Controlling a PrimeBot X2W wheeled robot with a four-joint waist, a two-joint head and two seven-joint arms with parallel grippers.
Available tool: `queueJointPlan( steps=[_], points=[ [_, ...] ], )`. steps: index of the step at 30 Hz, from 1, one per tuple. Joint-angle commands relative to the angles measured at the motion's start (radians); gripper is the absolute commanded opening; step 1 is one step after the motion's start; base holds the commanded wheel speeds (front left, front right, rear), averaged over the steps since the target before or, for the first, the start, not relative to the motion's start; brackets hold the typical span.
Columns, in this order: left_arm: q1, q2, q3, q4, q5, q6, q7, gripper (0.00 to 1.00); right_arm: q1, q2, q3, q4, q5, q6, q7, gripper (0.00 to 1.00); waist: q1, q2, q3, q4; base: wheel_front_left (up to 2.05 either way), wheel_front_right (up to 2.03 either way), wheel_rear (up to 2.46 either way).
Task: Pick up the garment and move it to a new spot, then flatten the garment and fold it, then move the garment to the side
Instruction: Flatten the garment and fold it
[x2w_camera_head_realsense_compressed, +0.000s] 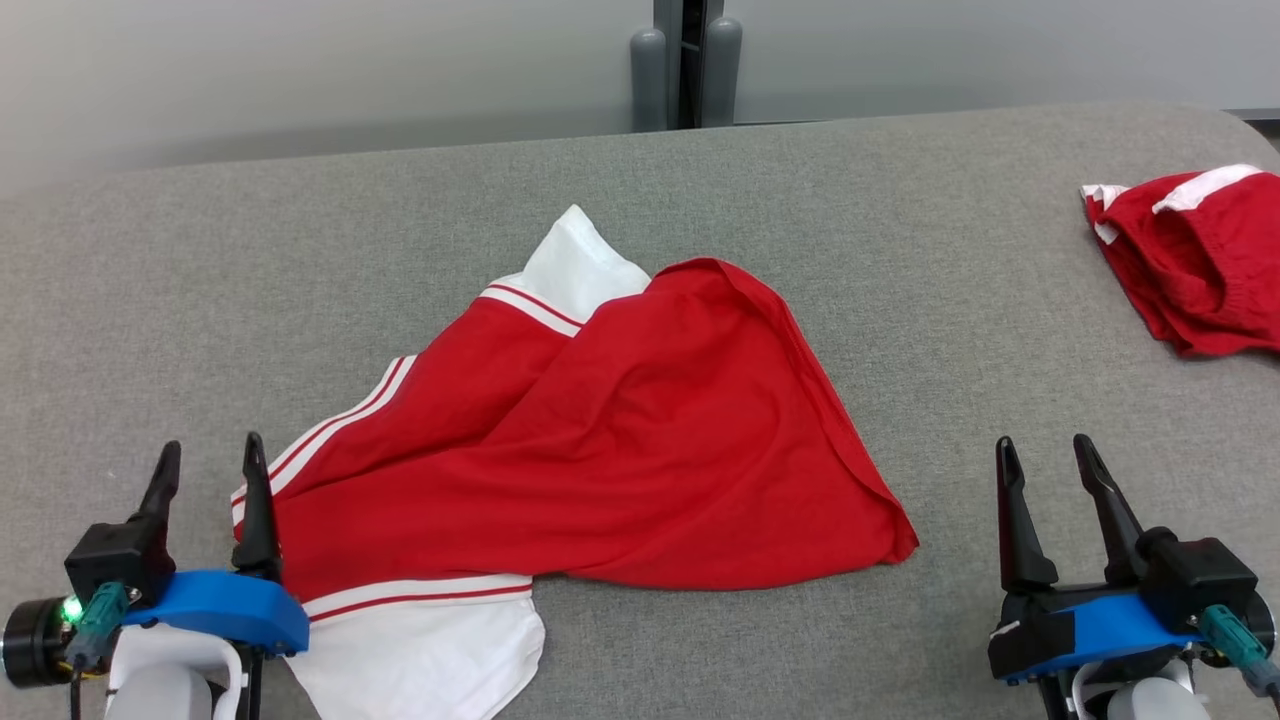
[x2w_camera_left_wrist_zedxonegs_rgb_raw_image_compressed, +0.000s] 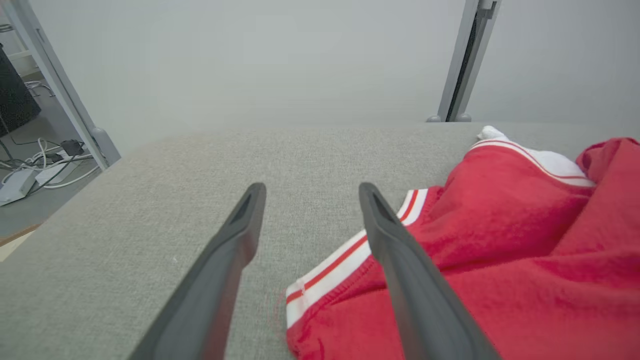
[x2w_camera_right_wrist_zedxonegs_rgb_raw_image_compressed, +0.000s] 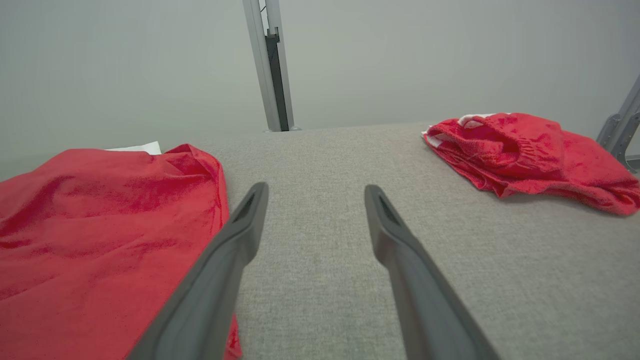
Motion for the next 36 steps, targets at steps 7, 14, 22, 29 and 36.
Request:
queueJointPlan(
  steps=[7, 14, 22, 29, 36],
  points=[
    [0.1, -0.041, 0.051, -0.241, 0.04, 0.009, -0.007, 1.0, -0.001, 0.002, 0.009, -0.061, 0.015, 0.0, -0.002, 1.0, -0.0001, 0.0, -0.033, 0.003, 0.0, 0.0, 0.0],
    [0.194, -0.087, 0.055, -0.38, 0.084, 0.013, -0.006, 1.0, 0.036, 0.005, 0.033, -0.133, 0.031, 0.0, -0.002, 1.0, -0.0001, 0.0, -0.074, 0.001, 0.0, 0.0, 0.0],
    [0.259, -0.108, 0.041, -0.426, 0.098, 0.002, -0.007, 1.0, 0.083, 0.008, 0.049, -0.159, 0.033, 0.0, -0.001, 1.0, -0.0001, 0.0, -0.101, 0.008, 0.0, 0.0, 0.0],
    [0.283, -0.117, 0.008, -0.367, 0.089, -0.032, -0.007, 1.0, 0.098, -0.007, 0.077, -0.11, 0.041, 0.0, -0.001, 1.0, -0.0001, 0.0, -0.11, 0.021, 0.0, 0.0, 0.0],
    [0.34, -0.121, -0.057, -0.303, 0.078, -0.058, -0.007, 1.0, 0.127, -0.008, 0.108, -0.048, 0.051, 0.0, -0.001, 1.0, -0.0001, 0.0, -0.105, 0.032, 0.0, 0.0, 0.0]
  ],
)
